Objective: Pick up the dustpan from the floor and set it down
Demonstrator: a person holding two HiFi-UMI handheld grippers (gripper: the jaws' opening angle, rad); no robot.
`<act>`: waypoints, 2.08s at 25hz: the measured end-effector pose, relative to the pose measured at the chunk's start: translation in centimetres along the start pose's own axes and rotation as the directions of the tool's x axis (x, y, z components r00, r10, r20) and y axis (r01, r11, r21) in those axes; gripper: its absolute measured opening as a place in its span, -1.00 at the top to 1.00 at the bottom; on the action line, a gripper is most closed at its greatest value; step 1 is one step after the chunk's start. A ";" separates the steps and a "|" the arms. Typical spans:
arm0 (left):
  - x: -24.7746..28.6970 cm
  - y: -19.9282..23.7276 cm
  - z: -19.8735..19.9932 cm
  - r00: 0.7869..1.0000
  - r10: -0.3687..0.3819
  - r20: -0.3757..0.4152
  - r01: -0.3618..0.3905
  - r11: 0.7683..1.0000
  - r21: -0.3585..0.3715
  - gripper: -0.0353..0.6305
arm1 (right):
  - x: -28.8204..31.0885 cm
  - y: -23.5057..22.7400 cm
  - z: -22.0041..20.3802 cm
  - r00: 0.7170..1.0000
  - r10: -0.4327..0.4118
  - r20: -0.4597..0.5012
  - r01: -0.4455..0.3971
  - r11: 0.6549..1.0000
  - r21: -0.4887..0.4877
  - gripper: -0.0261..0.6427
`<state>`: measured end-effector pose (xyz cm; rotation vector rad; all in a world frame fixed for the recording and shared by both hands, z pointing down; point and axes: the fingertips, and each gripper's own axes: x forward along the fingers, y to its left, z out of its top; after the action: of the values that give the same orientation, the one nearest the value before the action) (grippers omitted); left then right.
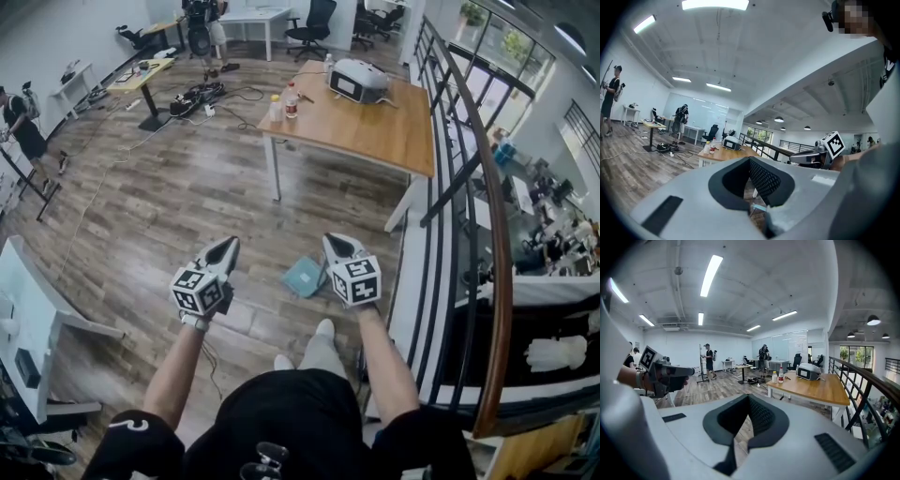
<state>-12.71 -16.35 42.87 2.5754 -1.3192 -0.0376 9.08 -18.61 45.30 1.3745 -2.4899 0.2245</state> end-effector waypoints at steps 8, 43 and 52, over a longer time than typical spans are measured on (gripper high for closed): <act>0.2 -0.1 0.5 1.000 -0.004 0.008 0.004 1.000 0.003 0.90 | -0.1 0.2 0.4 1.000 -0.001 0.001 0.001 1.000 -0.001 0.94; 1.1 -0.9 1.3 1.000 -0.025 0.015 0.025 0.999 -0.020 0.90 | 0.2 -0.2 0.9 1.000 0.006 0.024 -0.006 0.999 0.041 0.94; 1.0 -0.8 0.8 1.000 -0.020 0.005 0.020 1.000 0.004 0.90 | -0.2 -0.3 0.9 1.000 0.005 0.027 -0.006 0.999 0.046 0.94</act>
<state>-11.56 -16.89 42.04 2.5934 -1.2965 -0.0458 9.32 -18.87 44.44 1.3975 -2.5257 0.2674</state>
